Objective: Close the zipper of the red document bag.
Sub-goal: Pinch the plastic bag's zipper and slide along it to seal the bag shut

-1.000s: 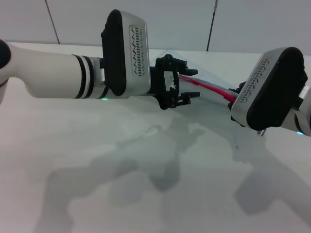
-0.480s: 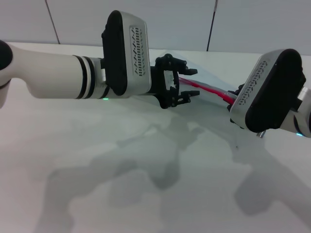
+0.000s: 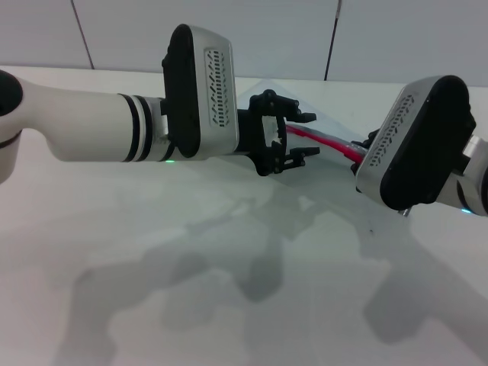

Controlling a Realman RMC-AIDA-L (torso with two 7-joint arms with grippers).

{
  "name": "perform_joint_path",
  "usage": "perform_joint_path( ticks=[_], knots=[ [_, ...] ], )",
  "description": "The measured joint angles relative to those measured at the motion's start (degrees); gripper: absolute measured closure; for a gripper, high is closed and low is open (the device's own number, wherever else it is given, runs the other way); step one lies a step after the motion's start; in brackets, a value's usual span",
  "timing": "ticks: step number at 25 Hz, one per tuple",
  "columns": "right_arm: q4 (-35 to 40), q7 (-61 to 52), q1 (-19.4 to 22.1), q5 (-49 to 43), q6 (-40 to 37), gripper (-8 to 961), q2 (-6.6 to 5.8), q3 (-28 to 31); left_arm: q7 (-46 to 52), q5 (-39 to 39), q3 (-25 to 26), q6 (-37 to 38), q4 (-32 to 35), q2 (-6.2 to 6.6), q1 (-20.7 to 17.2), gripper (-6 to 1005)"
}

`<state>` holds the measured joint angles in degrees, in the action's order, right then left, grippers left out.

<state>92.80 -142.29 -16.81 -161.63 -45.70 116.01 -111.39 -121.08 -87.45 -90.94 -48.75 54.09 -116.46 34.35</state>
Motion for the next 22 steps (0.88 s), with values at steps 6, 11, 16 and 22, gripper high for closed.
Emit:
perform_joint_path(
  ticks=[6, 11, 16, 22],
  knots=[
    [1.1, 0.0, 0.3, 0.0, -0.1, 874, 0.00, 0.0, 0.0, 0.0, 0.0, 0.0, -0.2, 0.00, 0.0, 570],
    [1.2, 0.0, 0.4, 0.0, -0.2, 872, 0.00, 0.0, 0.0, -0.1, 0.0, 0.5, -0.2, 0.00, 0.0, 582],
    [1.2, 0.0, 0.4, 0.0, -0.2, 870, 0.00, -0.1, 0.0, -0.1, 0.1, 0.8, -0.2, 0.00, 0.1, 645],
    [1.2, 0.0, 0.4, 0.0, -0.2, 868, 0.00, -0.1, 0.3, -0.3, 0.0, 1.3, -0.4, 0.01, 0.5, 749]
  ],
)
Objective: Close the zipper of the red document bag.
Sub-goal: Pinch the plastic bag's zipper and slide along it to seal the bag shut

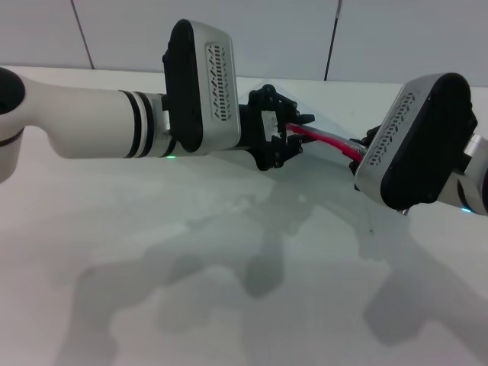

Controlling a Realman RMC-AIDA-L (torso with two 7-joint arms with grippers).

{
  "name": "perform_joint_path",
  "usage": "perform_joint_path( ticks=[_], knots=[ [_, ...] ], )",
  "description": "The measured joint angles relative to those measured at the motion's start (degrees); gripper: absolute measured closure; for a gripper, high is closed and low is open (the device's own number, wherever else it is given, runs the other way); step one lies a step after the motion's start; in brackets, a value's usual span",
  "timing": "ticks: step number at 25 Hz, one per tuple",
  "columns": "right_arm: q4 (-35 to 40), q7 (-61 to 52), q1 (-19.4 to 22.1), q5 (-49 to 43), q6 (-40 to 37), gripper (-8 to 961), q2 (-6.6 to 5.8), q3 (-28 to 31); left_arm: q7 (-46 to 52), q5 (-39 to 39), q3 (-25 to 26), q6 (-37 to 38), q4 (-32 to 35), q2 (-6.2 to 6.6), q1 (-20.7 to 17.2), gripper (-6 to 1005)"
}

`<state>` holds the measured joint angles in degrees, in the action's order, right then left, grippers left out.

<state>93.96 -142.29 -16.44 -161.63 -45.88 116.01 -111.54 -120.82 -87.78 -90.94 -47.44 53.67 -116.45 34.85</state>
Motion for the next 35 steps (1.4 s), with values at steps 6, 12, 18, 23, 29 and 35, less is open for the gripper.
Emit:
perform_joint_path(
  ticks=[6, 12, 18, 23, 29, 35],
  knots=[
    [0.0, 0.0, -0.2, 0.0, -0.6, 866, 0.00, 0.0, -0.2, -0.3, 0.0, 0.1, -0.1, 0.00, 0.1, 790],
    [0.0, 0.0, -0.3, 0.0, -0.6, 864, 0.00, -0.1, -0.3, -0.3, -0.1, 0.2, -0.1, 0.00, 0.1, 805],
    [0.0, 0.0, -0.4, -0.1, -0.7, 862, 0.00, -0.4, -0.3, -0.3, -0.2, 0.9, -0.6, -0.01, 0.1, 824],
    [-0.1, 0.0, -0.3, -0.6, -0.7, 860, 0.04, -0.4, -0.4, -0.3, -0.2, 1.7, -1.0, -0.01, 0.1, 881],
    [0.0, -0.2, -0.1, -1.4, -0.7, 858, 0.10, -0.1, -0.3, 0.0, -0.2, 1.7, -1.1, 0.02, -0.2, 900],
    [0.0, -0.4, 0.1, -1.5, -0.7, 855, 0.09, 0.7, -0.2, -0.2, 0.2, 1.7, -1.7, 0.10, -0.8, 920]
  ],
)
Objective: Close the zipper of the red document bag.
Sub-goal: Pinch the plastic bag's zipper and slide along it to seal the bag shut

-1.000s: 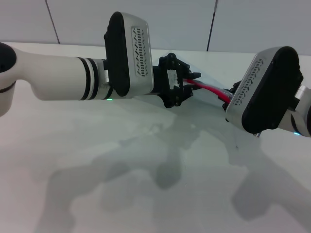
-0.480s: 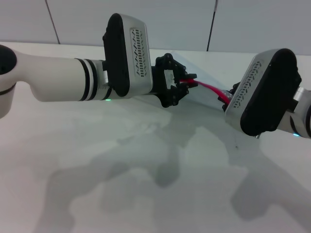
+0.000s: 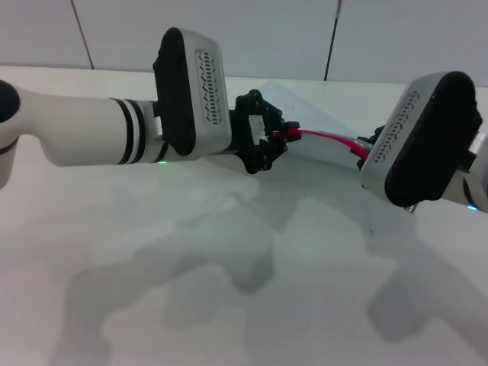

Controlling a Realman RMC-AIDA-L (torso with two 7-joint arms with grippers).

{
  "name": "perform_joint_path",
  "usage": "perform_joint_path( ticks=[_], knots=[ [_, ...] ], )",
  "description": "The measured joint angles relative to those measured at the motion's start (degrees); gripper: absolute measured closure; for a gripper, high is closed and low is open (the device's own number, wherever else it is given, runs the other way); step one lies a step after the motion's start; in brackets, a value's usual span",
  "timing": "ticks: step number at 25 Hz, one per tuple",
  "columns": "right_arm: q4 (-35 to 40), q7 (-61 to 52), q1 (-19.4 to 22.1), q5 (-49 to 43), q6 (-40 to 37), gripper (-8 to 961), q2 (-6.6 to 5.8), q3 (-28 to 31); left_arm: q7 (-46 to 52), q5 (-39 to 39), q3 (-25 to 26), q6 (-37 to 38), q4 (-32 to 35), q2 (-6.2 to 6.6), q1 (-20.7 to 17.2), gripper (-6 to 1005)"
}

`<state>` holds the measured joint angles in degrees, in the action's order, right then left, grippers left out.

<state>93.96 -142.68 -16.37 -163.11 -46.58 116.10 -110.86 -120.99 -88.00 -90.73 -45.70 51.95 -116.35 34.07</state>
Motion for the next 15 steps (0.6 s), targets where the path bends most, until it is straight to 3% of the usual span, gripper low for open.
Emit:
perform_joint_path(
  ticks=[8, 15],
  knots=[
    [-0.3, 0.0, 0.1, -0.1, 0.0, 852, 0.00, 2.1, 0.2, 0.1, 1.2, 1.8, -0.1, 0.23, -2.9, 920],
    [0.4, 0.0, 1.7, -0.1, 0.6, 850, 0.07, 4.6, -0.1, 0.1, 6.6, 2.4, -0.1, 0.32, -6.9, 921]
  ],
)
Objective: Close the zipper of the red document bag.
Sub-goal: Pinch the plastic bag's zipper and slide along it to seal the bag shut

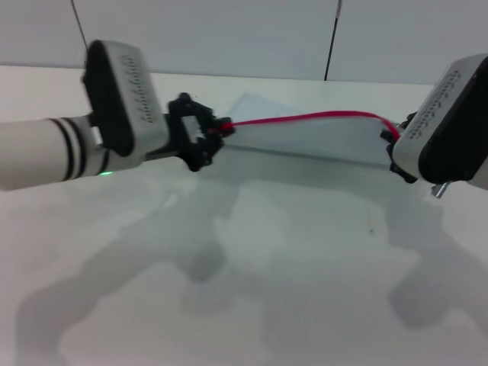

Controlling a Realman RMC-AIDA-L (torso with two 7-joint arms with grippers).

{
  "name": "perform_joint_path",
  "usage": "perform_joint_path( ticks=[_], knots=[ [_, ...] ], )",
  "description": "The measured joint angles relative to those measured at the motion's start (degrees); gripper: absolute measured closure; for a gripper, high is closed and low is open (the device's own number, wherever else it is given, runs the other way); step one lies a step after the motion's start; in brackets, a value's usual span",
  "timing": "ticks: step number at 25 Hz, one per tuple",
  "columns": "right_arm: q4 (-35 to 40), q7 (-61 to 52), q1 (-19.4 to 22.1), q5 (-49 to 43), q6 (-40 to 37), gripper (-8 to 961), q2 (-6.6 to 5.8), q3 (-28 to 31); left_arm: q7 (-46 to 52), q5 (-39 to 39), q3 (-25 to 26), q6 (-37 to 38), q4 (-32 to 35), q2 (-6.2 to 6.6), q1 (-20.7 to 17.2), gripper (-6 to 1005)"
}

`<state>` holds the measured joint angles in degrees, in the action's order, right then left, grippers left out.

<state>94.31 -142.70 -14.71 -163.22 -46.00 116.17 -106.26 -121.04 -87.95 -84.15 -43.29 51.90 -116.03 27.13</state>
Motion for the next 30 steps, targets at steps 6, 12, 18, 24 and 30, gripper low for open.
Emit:
perform_joint_path(
  ticks=[6, 12, 18, 24, 30],
  knots=[
    [0.0, 0.0, 0.6, 0.0, 0.0, 848, 0.02, 1.6, -0.1, 0.2, 3.8, -0.1, 0.3, -0.01, -2.2, 920],
    [-0.1, 0.1, 0.8, 0.0, 0.1, 845, 0.02, 2.1, -0.2, 0.3, 4.8, 0.1, 0.6, 0.04, -2.9, 923],
    [-0.5, 0.3, 0.7, 0.0, 0.1, 843, -0.03, 2.4, -0.2, 0.4, 5.1, 0.2, 0.7, -0.07, -2.9, 922],
    [-0.8, 0.3, 0.9, 0.0, 0.1, 841, -0.01, 2.9, -0.2, 0.4, 5.1, 0.3, 0.7, -0.04, -3.0, 922],
    [-1.0, 0.4, 1.0, 0.0, 0.5, 839, 0.02, 2.9, -0.2, 0.4, 5.1, 0.3, 0.5, -0.04, -3.2, 921]
  ],
)
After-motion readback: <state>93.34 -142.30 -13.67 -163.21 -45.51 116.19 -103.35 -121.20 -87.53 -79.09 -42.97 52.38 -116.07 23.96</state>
